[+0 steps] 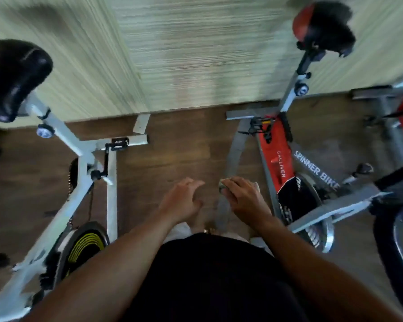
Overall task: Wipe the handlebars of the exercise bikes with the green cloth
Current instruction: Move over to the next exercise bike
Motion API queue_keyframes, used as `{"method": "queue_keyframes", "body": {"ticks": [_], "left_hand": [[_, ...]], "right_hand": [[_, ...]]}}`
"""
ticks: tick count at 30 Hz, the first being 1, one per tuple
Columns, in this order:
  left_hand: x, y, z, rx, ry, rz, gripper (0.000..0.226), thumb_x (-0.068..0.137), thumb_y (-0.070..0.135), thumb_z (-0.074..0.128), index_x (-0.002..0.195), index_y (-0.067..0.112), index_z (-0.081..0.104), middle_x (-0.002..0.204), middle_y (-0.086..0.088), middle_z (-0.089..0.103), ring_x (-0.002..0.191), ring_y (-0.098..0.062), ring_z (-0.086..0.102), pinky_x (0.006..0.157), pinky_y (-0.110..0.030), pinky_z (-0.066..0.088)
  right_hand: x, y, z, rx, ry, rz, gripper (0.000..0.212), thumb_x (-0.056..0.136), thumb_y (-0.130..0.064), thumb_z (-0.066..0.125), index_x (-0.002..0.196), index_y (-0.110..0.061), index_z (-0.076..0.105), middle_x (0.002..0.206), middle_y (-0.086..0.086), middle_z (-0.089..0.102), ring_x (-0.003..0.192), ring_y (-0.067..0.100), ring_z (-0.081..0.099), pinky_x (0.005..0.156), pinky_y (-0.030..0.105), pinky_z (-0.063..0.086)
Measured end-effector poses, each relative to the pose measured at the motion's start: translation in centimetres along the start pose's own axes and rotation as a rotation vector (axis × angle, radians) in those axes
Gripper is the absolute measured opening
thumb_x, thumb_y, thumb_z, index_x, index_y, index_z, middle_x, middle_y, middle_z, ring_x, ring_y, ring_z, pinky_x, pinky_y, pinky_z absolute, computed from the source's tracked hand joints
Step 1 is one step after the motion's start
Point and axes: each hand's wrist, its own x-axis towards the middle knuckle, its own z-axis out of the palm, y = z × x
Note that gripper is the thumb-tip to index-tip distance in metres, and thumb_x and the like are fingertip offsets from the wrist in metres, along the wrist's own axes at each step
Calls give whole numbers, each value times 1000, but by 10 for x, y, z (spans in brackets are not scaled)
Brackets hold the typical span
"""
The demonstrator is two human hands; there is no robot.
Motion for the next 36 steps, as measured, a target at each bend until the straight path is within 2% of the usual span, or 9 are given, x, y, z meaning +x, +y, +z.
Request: {"method": "queue_keyframes", "body": {"ticks": [2, 6, 10, 14, 17, 21, 30, 36], "left_hand": [[20, 7, -14, 71, -73, 100, 54, 85, 38, 66, 135, 22, 54, 134, -6, 54, 124, -24, 52, 102, -33, 43], [58, 23, -26, 176, -168, 253, 52, 87, 37, 66, 136, 23, 52, 138, -4, 51, 128, -23, 48, 104, -34, 40], [80, 43, -20, 276, -268, 399, 50, 87, 34, 68, 134, 22, 55, 134, -7, 53, 124, -25, 49, 103, -35, 40], [90, 66, -6, 370, -330, 569, 49, 86, 39, 67, 131, 24, 57, 131, -5, 56, 122, -24, 51, 103, -35, 41], [87, 87, 9, 443, -434, 669, 51, 87, 43, 63, 134, 26, 53, 134, -2, 53, 125, -22, 49, 105, -39, 41], [73, 119, 30, 504, -512, 792, 51, 88, 42, 62, 135, 28, 51, 135, -1, 51, 128, -22, 47, 105, -39, 41], [35, 158, 65, 514, -587, 957, 48, 91, 37, 62, 136, 26, 50, 138, 1, 48, 124, -19, 48, 103, -39, 43], [28, 181, 81, 459, -614, 1144, 47, 90, 36, 64, 134, 24, 53, 136, 0, 52, 127, -18, 48, 105, -40, 44]], "right_hand": [[-2, 0, -2, 1, 76, 82, 31, 93, -34, 52, 107, -16, 73, 102, 2, 71, 89, 27, 68, 75, 38, 50], [-16, 0, 1, 21, 169, 283, 28, 95, -34, 55, 112, -16, 69, 106, 3, 69, 92, 28, 67, 78, 44, 53], [-37, -11, 0, 6, 286, 482, 30, 97, -38, 52, 113, -19, 68, 107, 1, 69, 92, 25, 67, 80, 40, 48], [-64, -17, -5, -43, 397, 623, 34, 97, -37, 50, 113, -16, 70, 108, 3, 69, 91, 25, 66, 82, 36, 45], [-92, -24, -4, -43, 477, 725, 32, 97, -36, 51, 113, -14, 69, 107, 5, 69, 89, 27, 66, 81, 41, 52], [-129, -34, -8, -52, 560, 867, 31, 98, -36, 51, 113, -16, 69, 108, 2, 68, 91, 26, 66, 82, 45, 52], [-183, -47, -21, -98, 705, 991, 31, 98, -34, 54, 114, -13, 70, 108, 4, 69, 94, 26, 66, 84, 38, 49], [-199, -56, -38, -202, 797, 1025, 30, 99, -32, 54, 115, -11, 69, 110, 6, 68, 98, 25, 65, 87, 42, 51]]}}
